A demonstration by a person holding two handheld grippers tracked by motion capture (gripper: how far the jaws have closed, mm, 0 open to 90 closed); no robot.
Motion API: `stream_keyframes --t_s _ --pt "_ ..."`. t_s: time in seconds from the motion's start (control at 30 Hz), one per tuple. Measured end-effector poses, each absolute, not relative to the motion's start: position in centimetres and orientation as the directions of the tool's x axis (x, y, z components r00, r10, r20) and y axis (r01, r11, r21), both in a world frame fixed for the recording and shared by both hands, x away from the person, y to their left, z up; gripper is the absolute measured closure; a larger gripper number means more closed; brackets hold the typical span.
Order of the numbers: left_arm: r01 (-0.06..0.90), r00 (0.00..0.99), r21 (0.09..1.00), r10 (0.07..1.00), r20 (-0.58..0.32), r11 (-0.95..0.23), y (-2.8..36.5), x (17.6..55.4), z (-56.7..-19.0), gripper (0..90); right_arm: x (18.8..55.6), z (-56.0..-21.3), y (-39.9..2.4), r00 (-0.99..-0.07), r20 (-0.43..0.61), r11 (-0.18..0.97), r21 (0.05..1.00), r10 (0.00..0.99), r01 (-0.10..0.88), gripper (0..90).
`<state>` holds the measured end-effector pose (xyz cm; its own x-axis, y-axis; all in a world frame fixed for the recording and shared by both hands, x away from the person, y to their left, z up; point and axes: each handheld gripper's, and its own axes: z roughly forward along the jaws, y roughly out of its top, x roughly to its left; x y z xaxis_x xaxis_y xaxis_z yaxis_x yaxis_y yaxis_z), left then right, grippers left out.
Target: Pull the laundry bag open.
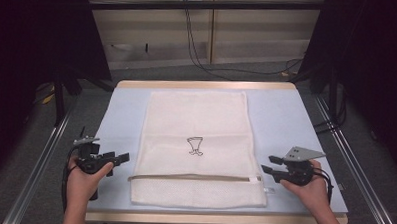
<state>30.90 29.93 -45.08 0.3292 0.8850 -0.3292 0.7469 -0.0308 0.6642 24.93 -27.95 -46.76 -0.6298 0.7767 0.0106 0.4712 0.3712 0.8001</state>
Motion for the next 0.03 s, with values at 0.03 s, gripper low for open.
stream_keyframes --t_s 0.03 --pt "0.744 0.327 0.666 0.894 -0.305 -0.045 29.83 31.04 -45.25 30.6 25.05 -46.79 -28.45 -0.608 0.009 0.362 0.797 0.794 0.484 46.3"
